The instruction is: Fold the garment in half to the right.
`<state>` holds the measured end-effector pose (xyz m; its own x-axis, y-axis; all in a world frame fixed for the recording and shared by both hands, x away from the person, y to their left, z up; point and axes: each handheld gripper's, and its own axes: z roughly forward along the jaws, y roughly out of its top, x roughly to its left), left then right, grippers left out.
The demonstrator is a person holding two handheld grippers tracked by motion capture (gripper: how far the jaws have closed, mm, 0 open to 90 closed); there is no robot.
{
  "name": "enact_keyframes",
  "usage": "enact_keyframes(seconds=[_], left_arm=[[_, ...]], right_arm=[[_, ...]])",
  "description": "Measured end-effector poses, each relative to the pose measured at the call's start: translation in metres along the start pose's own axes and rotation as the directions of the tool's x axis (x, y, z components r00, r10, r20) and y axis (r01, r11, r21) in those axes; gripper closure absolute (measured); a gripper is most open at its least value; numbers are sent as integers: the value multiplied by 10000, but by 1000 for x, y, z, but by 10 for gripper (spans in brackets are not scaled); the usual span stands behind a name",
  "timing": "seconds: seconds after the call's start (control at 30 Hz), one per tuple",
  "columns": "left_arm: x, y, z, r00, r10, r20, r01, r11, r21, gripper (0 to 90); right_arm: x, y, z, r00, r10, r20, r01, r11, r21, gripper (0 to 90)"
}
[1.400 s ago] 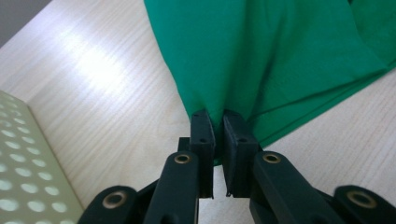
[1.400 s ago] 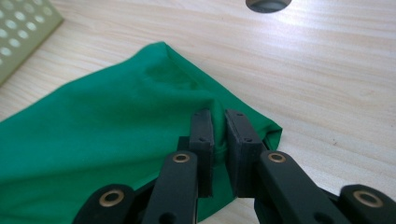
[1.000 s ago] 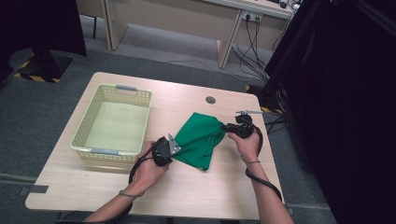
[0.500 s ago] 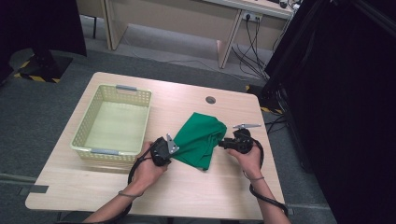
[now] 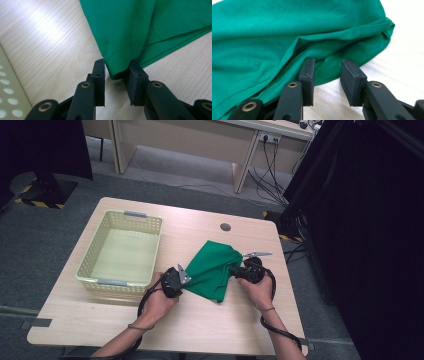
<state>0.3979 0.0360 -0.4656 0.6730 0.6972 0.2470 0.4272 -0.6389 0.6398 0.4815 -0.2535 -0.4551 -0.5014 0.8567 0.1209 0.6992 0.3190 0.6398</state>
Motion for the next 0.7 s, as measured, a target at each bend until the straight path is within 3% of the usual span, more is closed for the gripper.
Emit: enact_keyframes(seconds=[0.5,0.7], left_arm=[[-5,0,1,9998,112,136,-111,9999,-103,856],[-7,3,-2,9993,164,333,-156,9996,-232,866]], right_arm=[[3,1,8,9986,-344,411,337,9993,176,653],[0,3,7,9970,-401,665,386,9990,235,651]])
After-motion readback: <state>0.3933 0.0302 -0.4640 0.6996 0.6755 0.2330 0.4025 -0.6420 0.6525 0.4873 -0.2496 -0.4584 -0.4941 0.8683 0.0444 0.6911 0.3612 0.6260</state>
